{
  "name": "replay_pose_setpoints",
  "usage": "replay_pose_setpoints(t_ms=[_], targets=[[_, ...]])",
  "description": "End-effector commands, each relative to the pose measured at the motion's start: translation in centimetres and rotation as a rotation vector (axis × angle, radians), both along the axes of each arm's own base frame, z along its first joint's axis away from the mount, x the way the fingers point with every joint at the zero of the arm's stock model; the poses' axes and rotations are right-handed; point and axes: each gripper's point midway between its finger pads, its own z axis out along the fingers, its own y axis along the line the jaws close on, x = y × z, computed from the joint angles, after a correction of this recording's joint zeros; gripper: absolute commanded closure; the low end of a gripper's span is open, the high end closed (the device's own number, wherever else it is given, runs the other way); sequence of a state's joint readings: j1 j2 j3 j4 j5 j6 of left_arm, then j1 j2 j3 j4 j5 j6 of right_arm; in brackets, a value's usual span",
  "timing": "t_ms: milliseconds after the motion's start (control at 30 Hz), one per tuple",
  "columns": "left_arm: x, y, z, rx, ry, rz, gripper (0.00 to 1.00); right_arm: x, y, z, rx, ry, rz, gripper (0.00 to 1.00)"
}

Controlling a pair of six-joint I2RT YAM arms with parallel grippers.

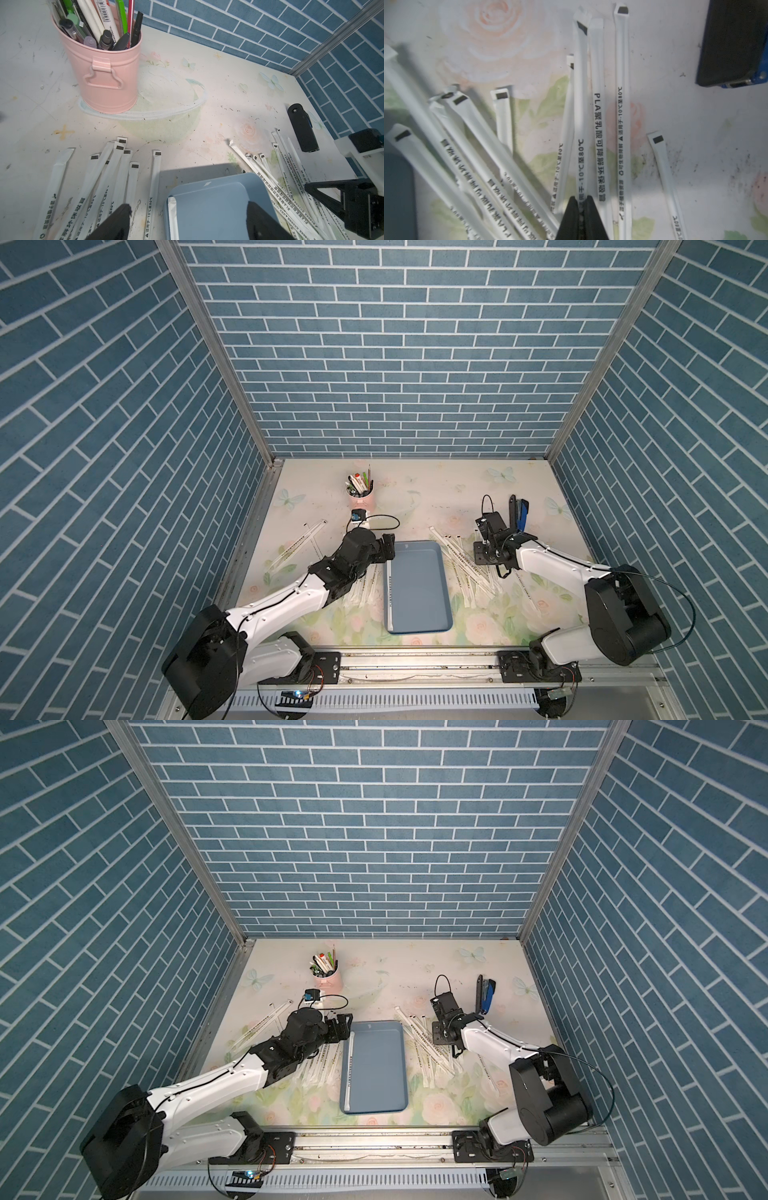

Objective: Put the straws into the storage box
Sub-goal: Pick up the straw from the center of the board, then place the straw in the storage box.

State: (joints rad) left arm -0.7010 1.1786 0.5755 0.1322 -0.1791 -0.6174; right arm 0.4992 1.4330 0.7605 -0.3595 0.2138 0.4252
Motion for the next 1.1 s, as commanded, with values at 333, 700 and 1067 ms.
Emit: replay_pose_setpoints(t_ms=[333, 700, 1067], targets=[[-0.6, 1.0, 0.2, -0.007, 0.003, 0.032, 0.12, -2.0, 9.0, 7.4, 0.191, -0.195, -0.09, 0.95], [-2.8, 4.0, 0.2, -0.025, -0.002, 0.101, 0.17, -9.1, 21.6, 6.9, 0.256, -0.237, 0.017, 0.95], [-3.0, 4.0, 1.5, -0.033, -0.037, 0.084, 0.17, -10.3, 23.5, 3.4, 0.216, -0.14, 0.056, 0.94]])
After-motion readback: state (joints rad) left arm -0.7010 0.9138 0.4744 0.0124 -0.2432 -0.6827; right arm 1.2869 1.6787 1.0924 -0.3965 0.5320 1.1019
